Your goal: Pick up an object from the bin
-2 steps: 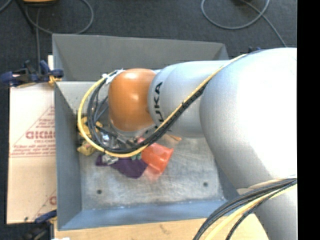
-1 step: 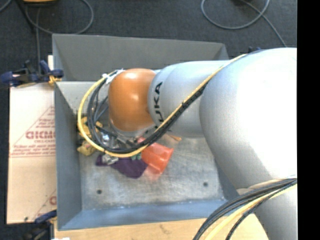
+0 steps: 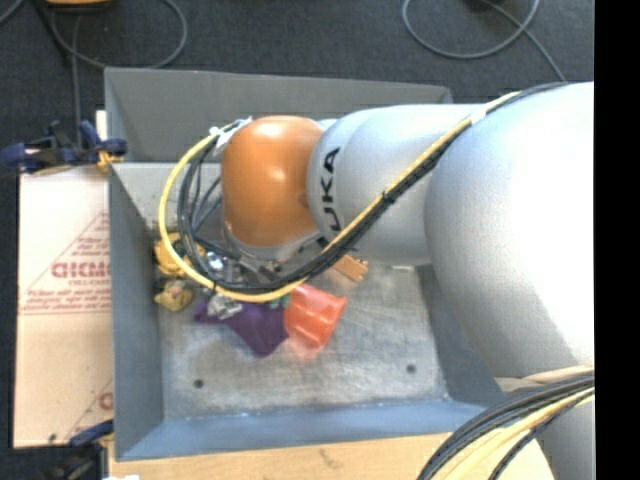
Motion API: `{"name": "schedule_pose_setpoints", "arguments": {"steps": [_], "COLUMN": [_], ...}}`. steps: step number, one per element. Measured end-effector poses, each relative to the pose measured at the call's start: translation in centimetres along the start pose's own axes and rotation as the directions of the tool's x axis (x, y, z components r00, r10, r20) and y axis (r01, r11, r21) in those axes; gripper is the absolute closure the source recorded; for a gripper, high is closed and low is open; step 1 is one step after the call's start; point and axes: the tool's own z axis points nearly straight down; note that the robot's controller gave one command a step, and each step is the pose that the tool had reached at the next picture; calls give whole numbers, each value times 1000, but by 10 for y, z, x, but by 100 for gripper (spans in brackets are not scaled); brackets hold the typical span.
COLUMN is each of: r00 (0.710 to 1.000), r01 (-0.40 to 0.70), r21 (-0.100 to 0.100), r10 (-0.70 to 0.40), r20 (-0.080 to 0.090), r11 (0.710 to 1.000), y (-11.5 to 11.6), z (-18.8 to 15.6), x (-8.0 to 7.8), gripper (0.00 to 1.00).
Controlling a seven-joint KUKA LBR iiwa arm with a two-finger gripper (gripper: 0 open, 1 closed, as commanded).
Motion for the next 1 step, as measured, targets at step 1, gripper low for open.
{"name": "schedule_pose_setpoints", "arguments": {"steps": [1], "r00": [1000], "r01": [6], "r21": [0], "r10": [-6], "r20": [10], "r11": [1000], "y": [0], "z": [-37], "x": [-3], "gripper": [100]}}
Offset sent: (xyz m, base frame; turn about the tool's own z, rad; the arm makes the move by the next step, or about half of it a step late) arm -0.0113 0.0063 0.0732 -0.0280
